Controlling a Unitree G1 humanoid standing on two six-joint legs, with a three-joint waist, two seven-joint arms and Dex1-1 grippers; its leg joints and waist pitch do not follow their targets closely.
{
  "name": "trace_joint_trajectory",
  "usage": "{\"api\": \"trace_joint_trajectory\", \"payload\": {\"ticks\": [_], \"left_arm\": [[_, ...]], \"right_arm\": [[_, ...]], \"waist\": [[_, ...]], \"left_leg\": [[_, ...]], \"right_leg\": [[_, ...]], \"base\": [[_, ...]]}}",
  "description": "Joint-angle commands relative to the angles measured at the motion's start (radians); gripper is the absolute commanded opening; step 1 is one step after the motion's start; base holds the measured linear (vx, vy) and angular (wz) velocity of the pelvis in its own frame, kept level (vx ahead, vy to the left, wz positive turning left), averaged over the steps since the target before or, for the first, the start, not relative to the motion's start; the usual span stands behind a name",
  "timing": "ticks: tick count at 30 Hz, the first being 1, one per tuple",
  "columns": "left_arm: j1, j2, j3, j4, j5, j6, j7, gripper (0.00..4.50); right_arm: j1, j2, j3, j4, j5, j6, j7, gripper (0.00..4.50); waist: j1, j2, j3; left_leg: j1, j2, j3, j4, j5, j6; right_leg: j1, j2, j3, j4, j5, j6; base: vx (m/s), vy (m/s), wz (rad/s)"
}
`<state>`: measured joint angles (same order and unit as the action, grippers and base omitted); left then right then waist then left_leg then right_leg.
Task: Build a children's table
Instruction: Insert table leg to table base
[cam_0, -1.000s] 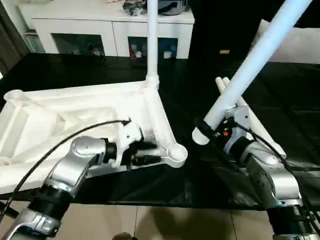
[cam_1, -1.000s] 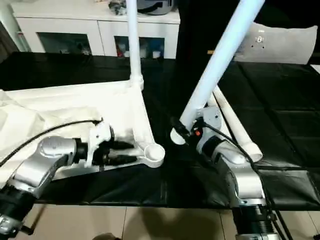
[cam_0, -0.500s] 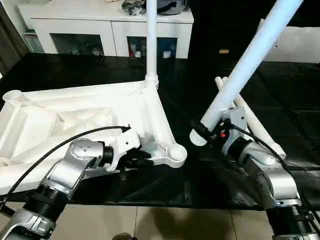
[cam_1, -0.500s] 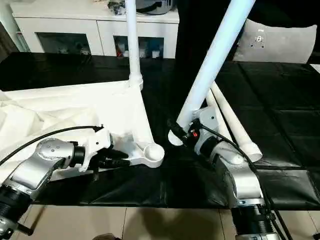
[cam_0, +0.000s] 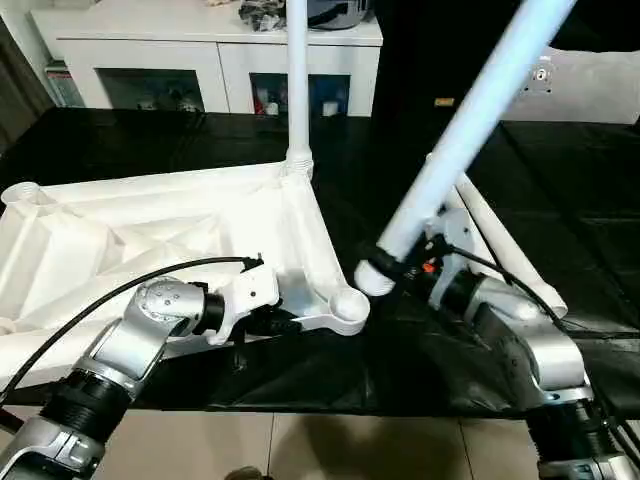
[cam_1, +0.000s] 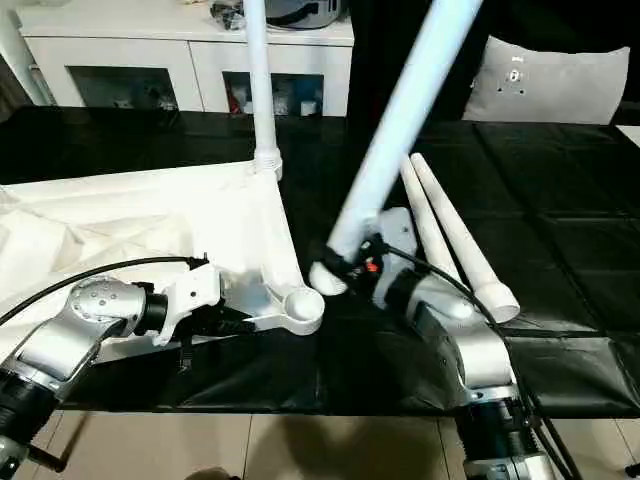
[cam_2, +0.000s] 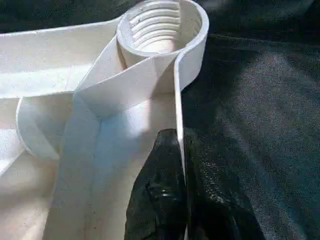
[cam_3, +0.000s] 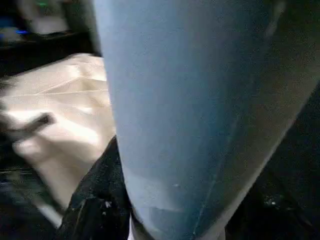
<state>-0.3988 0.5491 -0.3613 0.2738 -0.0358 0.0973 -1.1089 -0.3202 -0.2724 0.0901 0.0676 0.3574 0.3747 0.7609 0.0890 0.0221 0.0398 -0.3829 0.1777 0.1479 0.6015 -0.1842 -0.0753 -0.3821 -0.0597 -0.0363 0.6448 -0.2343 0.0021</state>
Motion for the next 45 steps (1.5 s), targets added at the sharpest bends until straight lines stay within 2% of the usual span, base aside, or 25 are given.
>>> {"api": "trace_joint_trajectory", "payload": {"ticks": [1,5,9,11,16,21,25,28,33,35,36,38,39,43,45], "left_arm": [[-0.014,0.019,-0.019,0.013,0.040,-0.038,-0.018,0.00],[-0.011,0.004,-0.023,-0.005,0.021,-0.027,-0.037,0.00],[-0.015,-0.009,-0.031,0.000,0.020,-0.014,-0.038,0.00],[-0.019,-0.009,-0.033,0.015,0.025,-0.024,-0.039,0.00],[-0.028,-0.006,-0.028,0.037,0.030,-0.035,-0.043,0.00],[-0.029,-0.014,-0.023,0.024,0.014,-0.035,-0.060,0.00],[-0.036,-0.026,-0.026,0.020,0.007,-0.039,-0.062,0.00],[-0.039,-0.030,-0.024,0.022,0.006,-0.039,-0.063,0.00],[-0.039,-0.028,-0.021,0.024,0.008,-0.039,-0.061,0.00],[-0.039,-0.030,-0.018,0.029,0.010,-0.041,-0.057,0.00],[-0.039,-0.030,-0.018,0.030,0.011,-0.041,-0.056,0.00],[-0.040,-0.033,-0.016,0.037,0.013,-0.047,-0.052,0.00],[-0.042,-0.036,-0.015,0.042,0.016,-0.050,-0.047,0.00],[-0.044,-0.043,-0.013,0.048,0.017,-0.051,-0.040,0.00],[-0.044,-0.044,-0.013,0.047,0.017,-0.050,-0.039,0.00]], "right_arm": [[-0.030,-0.010,0.026,-0.032,0.031,0.036,0.064,1.90],[-0.049,-0.017,0.061,-0.006,0.002,0.035,0.100,1.90],[-0.066,-0.052,0.127,0.046,-0.076,0.023,0.121,1.90],[-0.079,-0.071,0.147,0.067,-0.100,0.043,0.117,1.90],[-0.091,-0.086,0.152,0.069,-0.098,0.068,0.127,1.89],[-0.098,-0.082,0.153,0.094,-0.102,0.063,0.136,1.89],[-0.107,-0.052,0.143,0.154,-0.082,0.061,0.144,1.89],[-0.098,-0.031,0.100,0.204,-0.044,0.053,0.145,1.89],[-0.067,-0.017,0.047,0.238,-0.001,0.036,0.153,1.89],[-0.026,-0.001,0.006,0.245,0.041,0.036,0.166,1.89],[-0.021,0.001,0.001,0.245,0.045,0.036,0.167,1.89],[0.016,0.007,-0.010,0.245,0.056,0.015,0.170,1.89],[0.030,0.011,-0.015,0.244,0.056,-0.002,0.163,1.89],[0.069,0.031,-0.047,0.237,0.047,-0.085,0.114,1.89],[0.072,0.034,-0.054,0.235,0.042,-0.098,0.103,1.89]], "waist": [[0.001,0.000,-0.051],[0.002,-0.001,-0.052],[0.005,-0.002,-0.054],[0.006,-0.003,-0.054],[0.008,-0.002,-0.052],[0.008,-0.001,-0.054],[0.007,0.000,-0.053],[0.008,0.001,-0.052],[0.013,0.002,-0.056],[0.015,0.010,-0.056],[0.017,0.008,-0.057],[0.021,0.013,-0.058],[0.022,0.010,-0.059],[0.022,0.014,-0.055],[0.021,0.016,-0.052]], "left_leg": [[0.014,0.046,-0.006,-0.082,-0.193,0.023],[0.015,0.046,-0.005,-0.082,-0.192,0.013],[0.015,0.045,-0.004,-0.079,-0.172,0.008],[0.015,0.045,-0.004,-0.079,-0.168,0.011],[0.016,0.046,-0.004,-0.081,-0.187,0.007],[0.016,0.047,-0.005,-0.080,-0.182,0.006],[0.017,0.046,-0.004,-0.081,-0.201,0.004],[0.018,0.048,-0.005,-0.083,-0.220,-0.001],[0.017,0.048,-0.005,-0.081,-0.190,0.008],[0.017,0.048,-0.005,-0.079,-0.192,0.010],[0.017,0.049,-0.004,-0.079,-0.197,0.011],[0.019,0.049,-0.006,-0.080,-0.198,0.013],[0.017,0.049,-0.006,-0.079,-0.192,0.014],[0.018,0.049,-0.006,-0.084,-0.227,0.008],[0.020,0.050,-0.007,-0.088,-0.256,0.000]], "right_leg": [[0.037,-0.074,0.043,-0.082,-0.065,-0.205],[0.035,-0.076,0.042,-0.080,-0.065,-0.215],[0.037,-0.076,0.041,-0.078,-0.039,-0.220],[0.038,-0.076,0.042,-0.077,-0.030,-0.217],[0.037,-0.076,0.043,-0.081,-0.064,-0.210],[0.038,-0.076,0.042,-0.077,-0.032,-0.219],[0.036,-0.077,0.042,-0.080,-0.050,-0.227],[0.036,-0.079,0.042,-0.082,-0.077,-0.230],[0.039,-0.077,0.040,-0.076,-0.008,-0.235],[0.038,-0.079,0.040,-0.076,-0.002,-0.239],[0.039,-0.080,0.041,-0.078,0.001,-0.239],[0.038,-0.079,0.040,-0.076,0.008,-0.241],[0.040,-0.079,0.039,-0.076,0.017,-0.240],[0.037,-0.079,0.039,-0.083,-0.039,-0.231],[0.035,-0.080,0.040,-0.087,-0.089,-0.224]], "base": [[0.000,0.000,0.00],[0.000,0.000,0.00],[0.000,0.000,0.00],[0.000,0.000,0.00],[0.000,0.000,0.00],[0.000,0.000,0.00],[0.000,0.000,0.00],[0.000,0.000,0.00],[0.000,0.000,0.00],[0.000,0.000,0.00],[0.000,0.000,0.00],[0.000,0.000,0.00],[0.000,0.000,0.00],[0.000,0.000,0.00],[0.000,0.000,0.00]]}}
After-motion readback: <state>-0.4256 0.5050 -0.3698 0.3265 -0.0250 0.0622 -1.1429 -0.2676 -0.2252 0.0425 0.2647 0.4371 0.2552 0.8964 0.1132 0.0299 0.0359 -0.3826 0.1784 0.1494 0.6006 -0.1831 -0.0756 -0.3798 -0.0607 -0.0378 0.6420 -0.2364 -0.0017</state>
